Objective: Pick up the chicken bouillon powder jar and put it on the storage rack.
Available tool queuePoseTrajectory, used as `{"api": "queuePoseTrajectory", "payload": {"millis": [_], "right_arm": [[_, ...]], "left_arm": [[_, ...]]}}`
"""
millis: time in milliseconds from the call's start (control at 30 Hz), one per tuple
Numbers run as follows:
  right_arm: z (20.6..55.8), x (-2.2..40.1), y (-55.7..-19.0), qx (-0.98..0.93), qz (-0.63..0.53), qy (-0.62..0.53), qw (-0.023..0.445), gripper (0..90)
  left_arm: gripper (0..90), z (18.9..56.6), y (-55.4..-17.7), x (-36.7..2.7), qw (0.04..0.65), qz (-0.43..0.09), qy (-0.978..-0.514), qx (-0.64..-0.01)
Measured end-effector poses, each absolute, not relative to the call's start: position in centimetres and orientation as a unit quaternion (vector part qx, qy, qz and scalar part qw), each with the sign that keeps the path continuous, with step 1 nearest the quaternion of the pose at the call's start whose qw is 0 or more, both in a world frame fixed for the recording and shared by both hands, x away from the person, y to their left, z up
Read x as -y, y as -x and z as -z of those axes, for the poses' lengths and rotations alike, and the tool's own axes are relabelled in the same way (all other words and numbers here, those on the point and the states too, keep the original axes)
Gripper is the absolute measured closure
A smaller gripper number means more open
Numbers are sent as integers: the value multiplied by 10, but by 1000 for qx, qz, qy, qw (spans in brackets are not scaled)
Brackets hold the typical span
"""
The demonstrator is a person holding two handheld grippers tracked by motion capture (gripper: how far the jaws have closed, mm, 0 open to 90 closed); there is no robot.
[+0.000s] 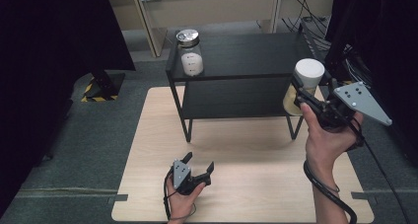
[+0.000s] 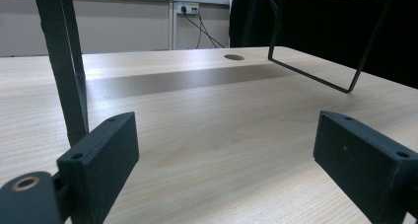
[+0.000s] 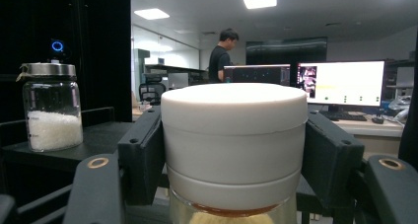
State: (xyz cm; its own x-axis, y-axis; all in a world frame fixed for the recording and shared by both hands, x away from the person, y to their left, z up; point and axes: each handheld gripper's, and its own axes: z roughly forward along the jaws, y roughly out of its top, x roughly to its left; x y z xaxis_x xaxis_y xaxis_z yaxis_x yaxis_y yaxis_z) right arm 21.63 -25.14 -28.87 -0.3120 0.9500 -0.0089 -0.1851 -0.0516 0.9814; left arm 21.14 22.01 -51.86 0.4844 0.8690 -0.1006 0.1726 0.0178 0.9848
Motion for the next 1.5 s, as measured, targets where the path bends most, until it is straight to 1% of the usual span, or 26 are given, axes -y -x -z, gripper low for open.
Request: {"api": "queuePoseTrajectory", "payload": {"millis": [933,1500], "right_arm": [[237,239,-243,-518,-621,-366,460,338],[219,228,-264,-524,-611,-374,460,338]], "left_arm": [[94,519,-211,-220,584,-298,-632,-412],[94,519,-212,-221,586,-296,-631,-414]]}}
